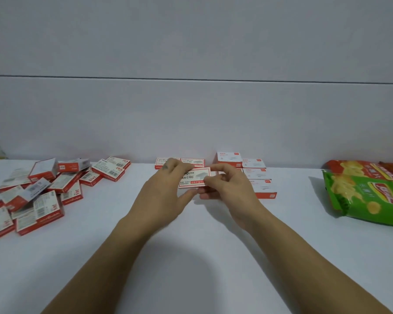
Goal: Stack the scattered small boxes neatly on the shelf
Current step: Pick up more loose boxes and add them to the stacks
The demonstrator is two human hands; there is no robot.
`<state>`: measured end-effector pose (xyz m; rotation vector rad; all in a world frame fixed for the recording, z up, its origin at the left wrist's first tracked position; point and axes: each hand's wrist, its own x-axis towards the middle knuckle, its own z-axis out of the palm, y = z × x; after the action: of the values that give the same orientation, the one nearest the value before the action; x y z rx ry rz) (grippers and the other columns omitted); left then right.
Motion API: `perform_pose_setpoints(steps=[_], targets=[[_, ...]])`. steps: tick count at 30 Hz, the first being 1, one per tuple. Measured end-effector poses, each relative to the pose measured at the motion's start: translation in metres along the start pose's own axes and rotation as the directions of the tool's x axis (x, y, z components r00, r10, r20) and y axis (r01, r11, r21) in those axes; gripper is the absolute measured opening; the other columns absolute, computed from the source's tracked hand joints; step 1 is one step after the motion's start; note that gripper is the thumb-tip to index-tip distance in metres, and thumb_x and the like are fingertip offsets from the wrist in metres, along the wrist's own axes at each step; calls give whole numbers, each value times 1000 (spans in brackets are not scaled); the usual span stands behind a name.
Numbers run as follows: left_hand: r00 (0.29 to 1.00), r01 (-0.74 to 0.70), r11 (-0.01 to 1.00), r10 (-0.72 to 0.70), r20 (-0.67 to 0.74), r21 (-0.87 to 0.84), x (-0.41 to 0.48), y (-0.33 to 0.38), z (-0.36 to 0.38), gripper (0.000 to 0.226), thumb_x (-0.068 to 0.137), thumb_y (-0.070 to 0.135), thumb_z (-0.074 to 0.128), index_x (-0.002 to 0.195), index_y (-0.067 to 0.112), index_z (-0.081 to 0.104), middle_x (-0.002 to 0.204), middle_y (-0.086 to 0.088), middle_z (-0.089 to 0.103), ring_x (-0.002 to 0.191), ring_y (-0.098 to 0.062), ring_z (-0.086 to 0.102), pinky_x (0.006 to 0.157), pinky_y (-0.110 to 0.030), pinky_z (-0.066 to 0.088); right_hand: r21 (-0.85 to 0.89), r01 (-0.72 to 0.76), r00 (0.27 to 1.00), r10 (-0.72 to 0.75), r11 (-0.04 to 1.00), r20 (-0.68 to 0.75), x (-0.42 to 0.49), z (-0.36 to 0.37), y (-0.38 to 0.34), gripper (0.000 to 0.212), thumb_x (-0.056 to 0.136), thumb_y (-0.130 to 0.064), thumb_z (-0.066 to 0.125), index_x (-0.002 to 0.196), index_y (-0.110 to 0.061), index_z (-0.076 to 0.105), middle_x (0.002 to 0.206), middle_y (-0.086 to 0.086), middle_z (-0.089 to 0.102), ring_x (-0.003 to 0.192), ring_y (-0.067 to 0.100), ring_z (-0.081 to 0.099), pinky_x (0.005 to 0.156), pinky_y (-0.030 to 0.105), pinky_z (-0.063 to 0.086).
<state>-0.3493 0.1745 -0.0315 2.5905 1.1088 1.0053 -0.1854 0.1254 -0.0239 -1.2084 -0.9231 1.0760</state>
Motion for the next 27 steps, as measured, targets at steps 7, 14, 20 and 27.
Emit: perform_pose_setpoints(steps=[7, 14, 20, 27], targets=[[984, 100, 986, -118, 135, 137, 16, -32, -23, 46, 82, 33, 70, 125, 29, 54, 112, 10, 46, 94, -11, 51, 76, -28, 42, -231, -18, 1000, 23, 973, 18, 7, 6, -15, 30, 88, -13, 63, 118, -17, 62, 95, 6, 72, 66, 6, 69, 48, 15, 47], [931, 267, 946, -302, 207, 183, 32, -76, -30, 48, 74, 27, 79, 117, 29, 58, 105, 11, 50, 92, -11, 51, 83, -30, 42, -427, 97, 993, -119, 899, -24, 29, 10, -23, 25, 86, -23, 60, 110, -28, 65, 84, -11, 70, 74, 6, 66, 81, 39, 57], [923, 302, 932, -338, 182, 200, 37, -82, -9, 27, 81, 23, 72, 104, 31, 62, 109, 8, 54, 102, -18, 55, 83, -34, 45, -513, 217, 962, -272, 831, -34, 41, 21, -16, 23, 88, -17, 60, 107, -30, 60, 97, -17, 65, 82, -11, 59, 65, 1, 42], [963, 215, 944, -247, 104, 252, 34, -82, 2, 28, 88, 36, 62, 114, 31, 66, 118, 4, 57, 105, -19, 52, 84, -34, 44, -758, 333, 890, -454, 561, 55, 29, 16, 7, 31, 90, -20, 60, 120, -23, 57, 106, -19, 54, 102, 3, 52, 88, 22, 41]])
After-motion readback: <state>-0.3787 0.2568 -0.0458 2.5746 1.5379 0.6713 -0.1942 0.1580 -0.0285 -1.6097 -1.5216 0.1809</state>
